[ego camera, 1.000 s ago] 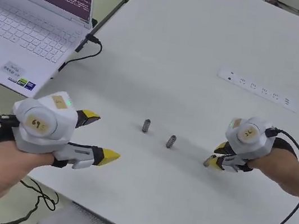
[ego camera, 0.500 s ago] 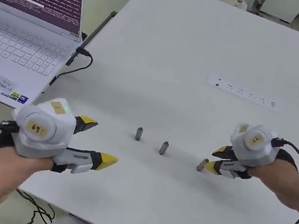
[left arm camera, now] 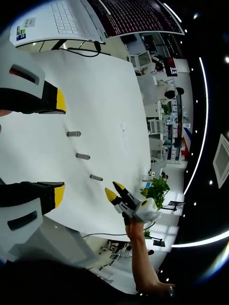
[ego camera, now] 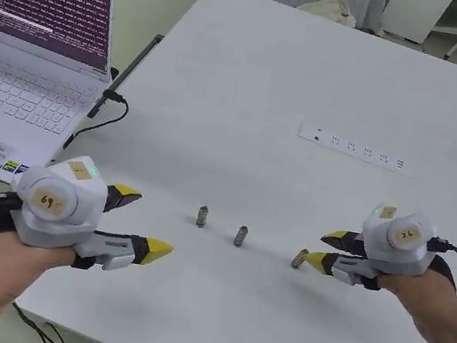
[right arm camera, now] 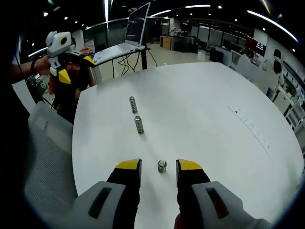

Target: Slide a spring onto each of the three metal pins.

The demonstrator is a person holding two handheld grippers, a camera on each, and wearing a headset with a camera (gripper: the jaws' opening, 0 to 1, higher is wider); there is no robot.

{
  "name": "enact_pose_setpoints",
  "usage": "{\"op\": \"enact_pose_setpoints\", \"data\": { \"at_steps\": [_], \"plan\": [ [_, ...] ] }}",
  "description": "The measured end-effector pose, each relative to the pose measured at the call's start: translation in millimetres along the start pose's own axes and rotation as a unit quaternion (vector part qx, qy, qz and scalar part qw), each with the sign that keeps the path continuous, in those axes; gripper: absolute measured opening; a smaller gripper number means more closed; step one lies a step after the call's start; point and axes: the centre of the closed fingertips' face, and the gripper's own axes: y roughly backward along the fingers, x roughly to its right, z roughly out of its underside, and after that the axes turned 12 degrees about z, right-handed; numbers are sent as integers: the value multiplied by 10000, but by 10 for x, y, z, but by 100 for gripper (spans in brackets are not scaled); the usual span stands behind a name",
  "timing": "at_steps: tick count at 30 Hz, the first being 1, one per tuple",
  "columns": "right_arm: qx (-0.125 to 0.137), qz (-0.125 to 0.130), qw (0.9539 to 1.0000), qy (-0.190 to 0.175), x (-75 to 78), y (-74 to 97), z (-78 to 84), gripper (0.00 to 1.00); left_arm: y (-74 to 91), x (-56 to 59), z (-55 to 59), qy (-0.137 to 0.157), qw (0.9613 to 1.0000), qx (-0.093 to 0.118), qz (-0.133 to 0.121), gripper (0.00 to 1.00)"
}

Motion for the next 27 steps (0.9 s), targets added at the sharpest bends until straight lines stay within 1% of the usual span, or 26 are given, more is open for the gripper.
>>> {"op": "enact_pose_setpoints", "data": {
  "at_steps": [7, 10, 12, 18, 22, 27],
  "plan": [
    [164, 193, 9993, -261, 5, 126, 30, 30, -62, 35, -37, -9, 10000, 16, 45, 52],
    [250, 316, 9984, -398, 2, 196, 46, 32, -78, 48, -53, -26, 10000, 20, 73, 52],
    [367, 401, 9970, -548, -10, 262, 44, 32, -86, 51, -66, -49, 10000, 7, 85, 52],
    [467, 499, 9957, -621, -112, 412, 87, 35, -91, 39, -147, -61, 9999, 75, 79, 52],
    [563, 590, 9937, -766, -178, 523, 103, 38, -96, 34, -184, -60, 9999, 118, 57, 52],
    [591, 655, 9925, -843, -281, 658, 147, 43, -92, 31, -226, -87, 9998, 165, 28, 52]
  ]
}}
